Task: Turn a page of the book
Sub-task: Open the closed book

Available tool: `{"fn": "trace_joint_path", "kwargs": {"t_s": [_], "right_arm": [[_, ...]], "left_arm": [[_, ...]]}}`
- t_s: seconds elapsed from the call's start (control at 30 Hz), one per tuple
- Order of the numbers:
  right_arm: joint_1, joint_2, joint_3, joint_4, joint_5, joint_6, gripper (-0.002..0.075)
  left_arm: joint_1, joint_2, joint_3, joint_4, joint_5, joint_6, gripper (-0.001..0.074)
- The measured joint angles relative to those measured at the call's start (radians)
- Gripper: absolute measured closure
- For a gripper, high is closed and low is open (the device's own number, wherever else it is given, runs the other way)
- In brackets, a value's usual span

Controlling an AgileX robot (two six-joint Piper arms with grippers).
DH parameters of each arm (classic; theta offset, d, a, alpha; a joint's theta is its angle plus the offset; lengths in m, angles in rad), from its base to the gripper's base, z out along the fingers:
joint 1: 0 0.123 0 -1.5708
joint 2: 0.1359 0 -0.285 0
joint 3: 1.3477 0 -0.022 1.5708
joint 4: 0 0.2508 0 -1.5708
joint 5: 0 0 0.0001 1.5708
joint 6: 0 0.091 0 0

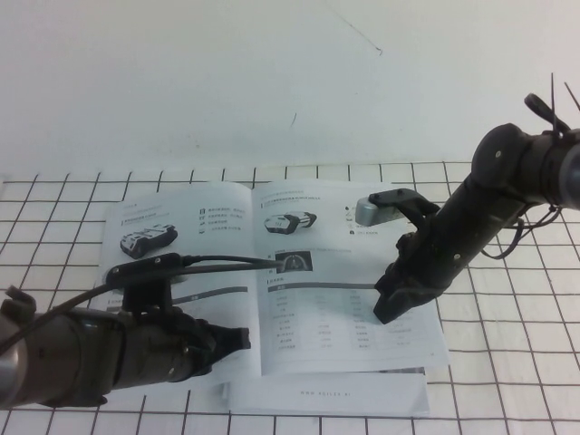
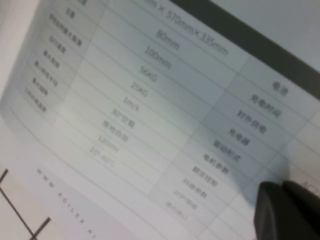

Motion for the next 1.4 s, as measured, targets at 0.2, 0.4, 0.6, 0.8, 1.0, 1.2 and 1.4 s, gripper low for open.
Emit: {"fn": "trace_joint_path", "kwargs": {"t_s": [0.2, 0.4, 0.6, 0.8, 1.0, 1.2, 1.4], "right_arm": [[0.039, -0.025, 0.008, -0.051, 0.002, 0.024, 0.0726], [0.049, -0.12, 0.026, -0.085, -0.023, 0.028, 0.0726], [0.049, -0.165, 0.026, -0.085, -0.105, 0.033, 0.0726], [0.049, -0.083, 0.026, -0.085, -0.152, 0.061, 0.0726], [0.049, -0.052, 0.026, -0.113, -0.16, 0.095, 0.0726], [0.049, -0.158, 0.018, -0.269, -0.154, 0.102, 0.0726], [0.049, -0.432, 0.008, -0.406, -0.148, 0.114, 0.0726]], "left_arm": [[0.002, -0.027, 0.002, 0.0, -0.003, 0.027, 0.0737], [0.002, -0.146, 0.002, 0.001, -0.042, 0.055, 0.0737], [0.002, -0.175, -0.028, 0.001, -0.135, 0.077, 0.0737], [0.002, -0.063, -0.064, 0.001, -0.142, 0.106, 0.0737], [0.002, 0.028, -0.074, 0.001, -0.131, 0.118, 0.0737], [0.002, -0.086, -0.074, 0.001, -0.13, 0.148, 0.0737], [0.002, -0.393, -0.074, 0.001, -0.083, 0.239, 0.0737]]}}
